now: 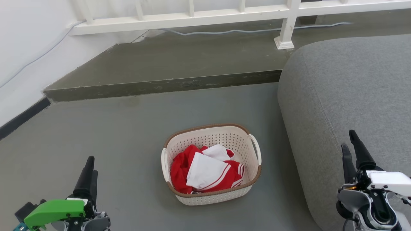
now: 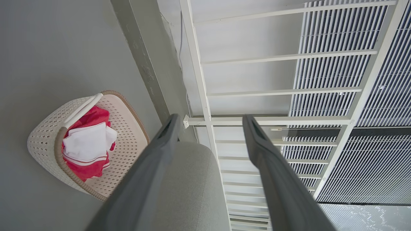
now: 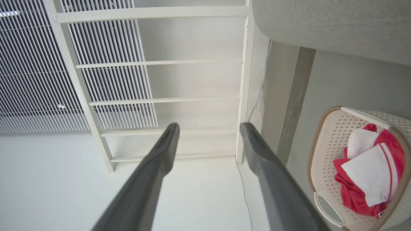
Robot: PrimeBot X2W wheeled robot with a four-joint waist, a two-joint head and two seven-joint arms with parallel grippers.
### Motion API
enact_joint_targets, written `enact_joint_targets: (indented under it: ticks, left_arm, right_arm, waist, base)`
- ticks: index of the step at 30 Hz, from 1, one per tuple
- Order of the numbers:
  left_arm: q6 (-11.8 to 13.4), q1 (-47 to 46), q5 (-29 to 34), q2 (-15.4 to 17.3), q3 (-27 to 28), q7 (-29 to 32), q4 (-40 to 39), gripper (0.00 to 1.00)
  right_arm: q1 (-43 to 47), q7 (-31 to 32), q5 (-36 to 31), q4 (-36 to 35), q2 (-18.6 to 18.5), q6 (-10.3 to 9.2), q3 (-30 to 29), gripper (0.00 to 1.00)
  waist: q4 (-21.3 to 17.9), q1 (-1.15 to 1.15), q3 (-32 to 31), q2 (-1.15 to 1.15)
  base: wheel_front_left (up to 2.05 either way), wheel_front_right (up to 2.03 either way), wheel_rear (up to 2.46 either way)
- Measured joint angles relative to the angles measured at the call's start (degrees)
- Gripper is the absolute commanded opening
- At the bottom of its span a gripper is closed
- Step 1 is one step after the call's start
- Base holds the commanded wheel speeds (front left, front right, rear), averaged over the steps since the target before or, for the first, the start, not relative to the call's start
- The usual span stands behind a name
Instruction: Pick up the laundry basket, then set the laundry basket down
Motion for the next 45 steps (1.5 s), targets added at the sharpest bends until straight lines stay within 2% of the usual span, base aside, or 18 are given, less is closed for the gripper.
enact_joint_targets:
  ticks: [25,39,45]
  left_arm:
    - [0.0,-1.5,13.7,2.6,-5.4,-4.7,-1.8,1.00]
    - [0.1,-2.5,27.9,3.5,-6.5,-7.3,-3.0,1.00]
    - [0.6,-3.0,34.5,3.8,-7.7,-8.3,-3.7,1.00]
  right_arm:
    - [-1.0,-5.2,-15.5,-4.4,-4.3,0.02,6.7,1.00]
    - [-2.2,-7.7,-30.9,-5.4,-7.3,-0.08,10.3,1.00]
    - [-2.6,-8.9,-36.9,-6.3,-7.7,-1.56,11.3,1.00]
  waist:
    - [0.0,0.00,0.3,0.00]
    - [-0.1,0.00,0.7,0.00]
    - [-0.1,0.00,0.9,0.00]
  base:
    - [0.00,0.00,0.00]
    - [0.00,0.00,0.00]
    - [0.00,0.00,0.00]
